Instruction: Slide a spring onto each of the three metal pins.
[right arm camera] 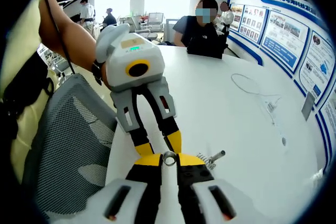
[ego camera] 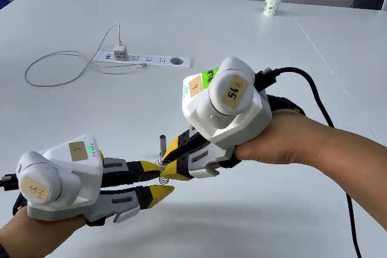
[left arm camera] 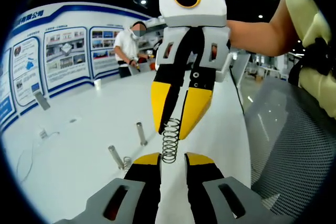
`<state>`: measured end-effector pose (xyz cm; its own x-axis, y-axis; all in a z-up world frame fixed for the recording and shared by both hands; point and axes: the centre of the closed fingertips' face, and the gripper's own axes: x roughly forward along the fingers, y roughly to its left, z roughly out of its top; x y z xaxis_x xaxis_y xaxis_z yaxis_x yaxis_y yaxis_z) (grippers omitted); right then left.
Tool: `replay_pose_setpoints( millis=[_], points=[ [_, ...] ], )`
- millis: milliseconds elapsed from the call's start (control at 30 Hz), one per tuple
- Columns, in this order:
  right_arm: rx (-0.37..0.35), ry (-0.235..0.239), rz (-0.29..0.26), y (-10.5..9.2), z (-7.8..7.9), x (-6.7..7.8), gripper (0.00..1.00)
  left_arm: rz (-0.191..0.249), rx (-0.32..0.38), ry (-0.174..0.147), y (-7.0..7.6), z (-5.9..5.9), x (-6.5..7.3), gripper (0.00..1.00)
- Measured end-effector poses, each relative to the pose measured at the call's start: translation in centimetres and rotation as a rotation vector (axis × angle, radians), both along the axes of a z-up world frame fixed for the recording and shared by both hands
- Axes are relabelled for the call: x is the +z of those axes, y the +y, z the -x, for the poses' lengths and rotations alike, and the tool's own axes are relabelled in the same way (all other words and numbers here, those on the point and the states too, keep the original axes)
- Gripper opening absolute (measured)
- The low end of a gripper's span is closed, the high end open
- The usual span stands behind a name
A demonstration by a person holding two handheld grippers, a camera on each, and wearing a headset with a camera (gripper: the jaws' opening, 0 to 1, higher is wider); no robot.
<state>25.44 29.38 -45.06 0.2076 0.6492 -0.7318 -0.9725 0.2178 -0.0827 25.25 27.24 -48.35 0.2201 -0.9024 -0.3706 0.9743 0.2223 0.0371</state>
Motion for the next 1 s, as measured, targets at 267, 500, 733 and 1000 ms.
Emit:
replay_pose_setpoints(
  millis=[267, 500, 733, 1000],
  points=[
    [-0.039, -0.008, 0.003, -1.4, -0.9, 0.6, 0.11, 0.016, 0.04, 0.019, 1.2, -0.4, 0.3, 0.29],
    [-0.099, -0.023, 0.009, -3.7, -2.3, 1.3, 0.11, 0.035, 0.09, 0.026, 2.5, -0.8, 0.7, 0.36],
    [-0.166, -0.042, 0.021, -6.1, -4.1, 1.7, 0.11, 0.039, 0.123, 0.033, 3.4, -0.9, 0.7, 0.42],
    [-0.256, -0.048, 0.032, -8.2, -6.5, 1.3, 0.11, 0.044, 0.149, 0.042, 3.9, -1.1, 0.7, 0.47]
  ],
)
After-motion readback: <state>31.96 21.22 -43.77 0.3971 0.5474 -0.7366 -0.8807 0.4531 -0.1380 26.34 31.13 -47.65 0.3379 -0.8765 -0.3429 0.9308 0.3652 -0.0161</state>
